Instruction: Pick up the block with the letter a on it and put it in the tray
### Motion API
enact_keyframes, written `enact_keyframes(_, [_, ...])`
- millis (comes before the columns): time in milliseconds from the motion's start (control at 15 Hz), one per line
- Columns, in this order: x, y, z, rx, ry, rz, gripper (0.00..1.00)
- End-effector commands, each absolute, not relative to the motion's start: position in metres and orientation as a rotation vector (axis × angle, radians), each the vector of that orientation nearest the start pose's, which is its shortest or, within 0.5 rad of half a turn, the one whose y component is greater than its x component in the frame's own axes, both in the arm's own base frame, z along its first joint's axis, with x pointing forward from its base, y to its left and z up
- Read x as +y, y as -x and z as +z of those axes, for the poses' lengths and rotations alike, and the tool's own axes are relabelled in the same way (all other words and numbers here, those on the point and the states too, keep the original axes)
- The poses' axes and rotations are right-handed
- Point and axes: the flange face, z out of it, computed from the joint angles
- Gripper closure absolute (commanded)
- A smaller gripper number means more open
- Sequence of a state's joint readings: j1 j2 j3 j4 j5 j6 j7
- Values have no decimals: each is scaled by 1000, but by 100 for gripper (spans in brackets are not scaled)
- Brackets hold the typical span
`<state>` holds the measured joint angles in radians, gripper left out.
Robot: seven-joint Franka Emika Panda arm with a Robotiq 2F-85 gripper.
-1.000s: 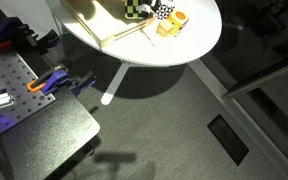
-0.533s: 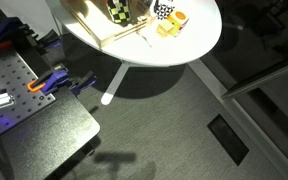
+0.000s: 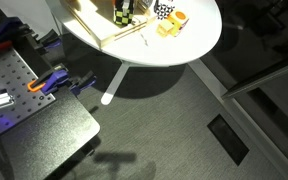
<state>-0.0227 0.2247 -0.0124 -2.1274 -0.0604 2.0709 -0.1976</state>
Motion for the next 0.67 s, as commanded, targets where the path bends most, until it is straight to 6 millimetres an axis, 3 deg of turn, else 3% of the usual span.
enact_keyframes(0, [-7, -518, 308, -305, 3099, 514, 0])
enact_keyframes(333, [13, -502, 325, -325, 3098, 578, 0])
enact_keyframes(600, [23, -490, 335, -334, 3116, 528, 0])
